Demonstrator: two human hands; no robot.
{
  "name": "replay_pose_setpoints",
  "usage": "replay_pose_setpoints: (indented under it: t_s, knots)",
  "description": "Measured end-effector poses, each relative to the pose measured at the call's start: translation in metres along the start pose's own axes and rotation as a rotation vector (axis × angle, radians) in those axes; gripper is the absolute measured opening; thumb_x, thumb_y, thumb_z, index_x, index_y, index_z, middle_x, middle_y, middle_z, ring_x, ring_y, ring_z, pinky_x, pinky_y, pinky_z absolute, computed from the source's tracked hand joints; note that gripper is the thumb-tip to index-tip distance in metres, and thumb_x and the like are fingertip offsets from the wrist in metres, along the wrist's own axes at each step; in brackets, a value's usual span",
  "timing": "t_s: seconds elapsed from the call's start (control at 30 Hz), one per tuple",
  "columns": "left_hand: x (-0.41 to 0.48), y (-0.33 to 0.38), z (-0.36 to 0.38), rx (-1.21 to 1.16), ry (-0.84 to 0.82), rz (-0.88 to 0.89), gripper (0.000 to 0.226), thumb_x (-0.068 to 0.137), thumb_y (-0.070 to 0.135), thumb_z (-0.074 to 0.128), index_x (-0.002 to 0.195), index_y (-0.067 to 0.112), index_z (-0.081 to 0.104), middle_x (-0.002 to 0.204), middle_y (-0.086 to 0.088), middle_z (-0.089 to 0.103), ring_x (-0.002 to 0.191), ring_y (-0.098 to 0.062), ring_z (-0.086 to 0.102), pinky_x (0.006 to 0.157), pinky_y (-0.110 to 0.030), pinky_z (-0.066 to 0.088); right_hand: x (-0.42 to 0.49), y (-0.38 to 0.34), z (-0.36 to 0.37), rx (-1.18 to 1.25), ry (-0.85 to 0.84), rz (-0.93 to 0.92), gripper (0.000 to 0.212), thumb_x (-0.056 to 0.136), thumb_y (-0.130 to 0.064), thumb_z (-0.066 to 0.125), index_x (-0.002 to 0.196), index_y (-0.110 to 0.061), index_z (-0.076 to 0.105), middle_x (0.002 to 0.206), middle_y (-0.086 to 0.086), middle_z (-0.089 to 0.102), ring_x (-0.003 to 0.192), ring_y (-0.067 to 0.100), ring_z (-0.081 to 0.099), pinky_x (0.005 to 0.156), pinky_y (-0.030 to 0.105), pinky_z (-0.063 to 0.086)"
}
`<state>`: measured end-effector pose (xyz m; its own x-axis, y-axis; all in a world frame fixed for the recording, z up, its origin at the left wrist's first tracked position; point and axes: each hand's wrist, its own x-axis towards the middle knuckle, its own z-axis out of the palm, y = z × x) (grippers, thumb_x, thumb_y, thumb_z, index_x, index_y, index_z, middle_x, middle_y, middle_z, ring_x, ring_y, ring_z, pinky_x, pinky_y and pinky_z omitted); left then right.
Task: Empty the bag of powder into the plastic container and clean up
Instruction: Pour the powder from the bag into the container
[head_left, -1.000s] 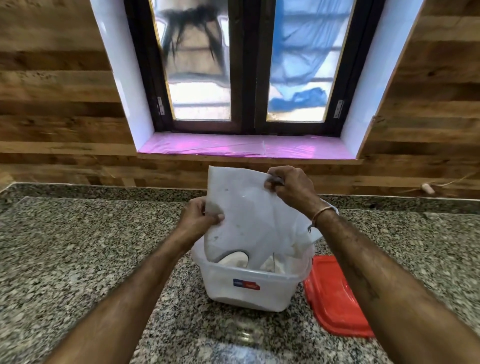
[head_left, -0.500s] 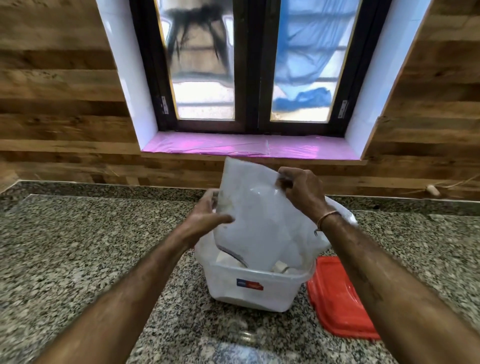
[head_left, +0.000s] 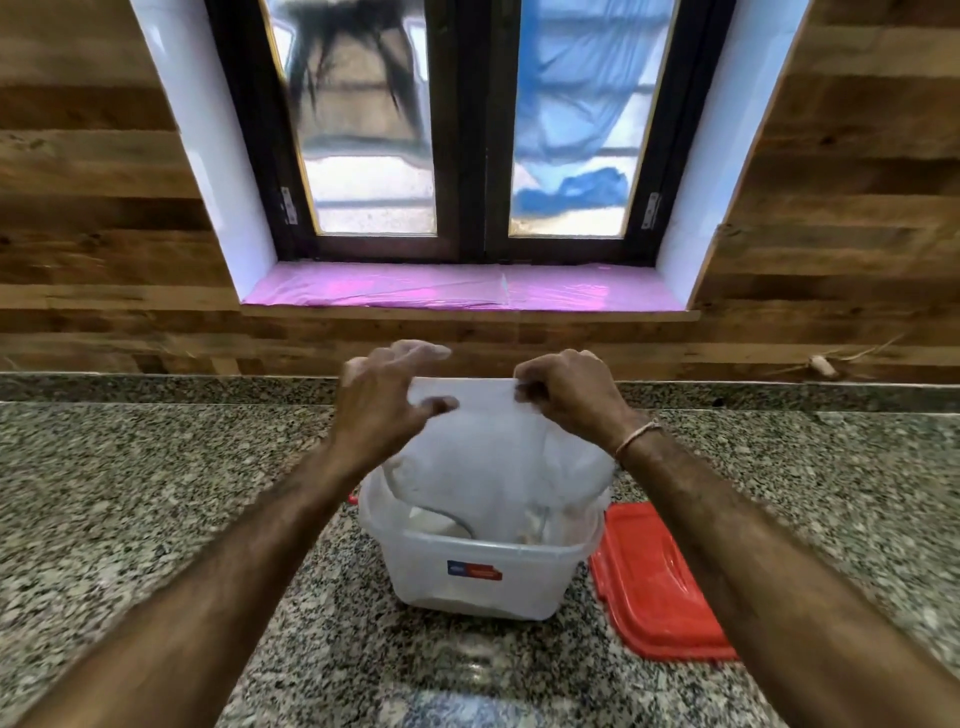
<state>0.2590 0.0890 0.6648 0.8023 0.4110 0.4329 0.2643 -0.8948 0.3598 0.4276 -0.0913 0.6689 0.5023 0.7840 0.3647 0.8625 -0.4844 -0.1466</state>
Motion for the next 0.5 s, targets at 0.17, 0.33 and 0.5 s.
replay_pose_setpoints:
  t_s: [0.17,0.33,0.5]
  knots:
    - [0.015,0.017,0.010,-0.028,0.027,-0.050,0.008,0.087,0.033,0.074,0.085,0.027,0.078,0.089,0.006,0.079,0.092,-0.021,0.072,0.064,-0.027,0.036,0.005,0.003,-0.007,-0.007,0.297,0.005,0.029,0.090,-0.033,0.073,0.117,-0.027,0.070,0.112,-0.002,0.074,0.111,0.024,0.069,0.100,0.048,0.042]
    - [0.020,0.007,0.007,-0.069,0.013,-0.119,0.036,0.093,0.034,0.067,0.059,0.030,0.055,0.079,-0.005,0.072,0.088,-0.030,0.068,0.064,-0.030,0.031,-0.020,-0.006,-0.009,-0.101,0.273,0.012,0.070,0.101,-0.056,0.043,0.159,-0.018,0.033,0.166,0.007,0.030,0.154,0.023,0.030,0.125,0.056,0.012]
    - [0.018,0.025,0.020,-0.006,0.027,0.028,0.023,0.094,0.030,0.067,0.071,0.031,0.063,0.060,0.014,0.055,0.073,-0.016,0.063,0.078,-0.030,0.030,-0.020,0.000,0.012,-0.091,-0.116,0.094,0.051,0.094,-0.055,0.059,0.139,-0.032,0.055,0.128,-0.005,0.071,0.117,0.021,0.068,0.112,0.052,0.033]
